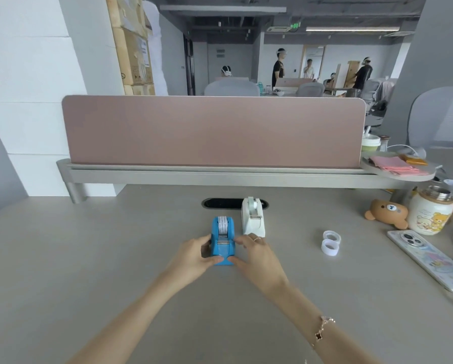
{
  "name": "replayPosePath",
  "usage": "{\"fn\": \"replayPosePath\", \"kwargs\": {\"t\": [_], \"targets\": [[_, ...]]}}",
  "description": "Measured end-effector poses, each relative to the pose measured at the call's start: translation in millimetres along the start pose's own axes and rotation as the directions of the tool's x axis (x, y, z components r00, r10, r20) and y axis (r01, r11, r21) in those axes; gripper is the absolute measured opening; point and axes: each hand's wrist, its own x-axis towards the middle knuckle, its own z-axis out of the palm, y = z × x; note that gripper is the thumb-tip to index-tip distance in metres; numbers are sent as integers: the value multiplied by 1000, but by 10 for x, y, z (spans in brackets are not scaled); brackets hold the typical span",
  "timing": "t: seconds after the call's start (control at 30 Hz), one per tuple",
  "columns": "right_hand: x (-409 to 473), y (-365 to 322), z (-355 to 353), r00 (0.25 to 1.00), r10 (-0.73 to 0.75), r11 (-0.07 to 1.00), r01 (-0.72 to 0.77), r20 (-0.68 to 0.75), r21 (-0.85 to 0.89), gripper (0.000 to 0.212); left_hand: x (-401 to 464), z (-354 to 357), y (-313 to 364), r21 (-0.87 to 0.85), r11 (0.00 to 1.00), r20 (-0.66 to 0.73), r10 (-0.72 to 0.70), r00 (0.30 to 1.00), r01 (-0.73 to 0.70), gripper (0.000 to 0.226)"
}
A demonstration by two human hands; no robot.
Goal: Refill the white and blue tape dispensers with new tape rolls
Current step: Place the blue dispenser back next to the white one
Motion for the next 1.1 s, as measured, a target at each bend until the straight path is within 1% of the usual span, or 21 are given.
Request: {"fn": "replayPosePath", "kwargs": {"t": [0.07, 0.17, 0.27, 0.4, 0.53, 0.63, 0.7, 0.93, 1.1], "targets": [[104, -3, 44, 999, 35, 999, -35, 17, 10, 35, 146, -12, -43, 1, 1000, -2, 1, 1000, -1, 43], [197, -22, 78, 995, 99, 993, -100, -13, -64, 26, 318, -10, -102, -20, 1000, -10, 2, 1000, -2, 43], [325, -8, 144, 989, 140, 986, -143, -51, -80, 26, 489, -2, -124, -18, 1000, -31, 21, 999, -21, 47], [454, -3, 201, 983, 170, 977, -177, -66, -116, 26, 659, -19, -149, -13, 999, -33, 39, 999, -40, 51], [520, -20, 243, 979, 183, 974, -193, -90, -117, 24, 793, -48, -195, -16, 998, -19, 61, 998, -61, 50], [565, -14, 273, 973, 205, 975, -213, -110, -68, 24, 857, -55, -217, -17, 997, -21, 69, 997, -69, 49], [582, -4, 273, 972, 208, 975, -214, -108, -52, 24, 886, -50, -241, -25, 997, -16, 72, 997, -72, 47], [611, 19, 264, 977, 192, 977, -199, -94, -74, 24, 981, -66, -295, -63, 996, 27, 71, 997, -69, 47], [625, 24, 275, 974, 200, 977, -206, -106, -50, 24, 986, -80, -307, -107, 992, 30, 78, 996, -75, 48]]}}
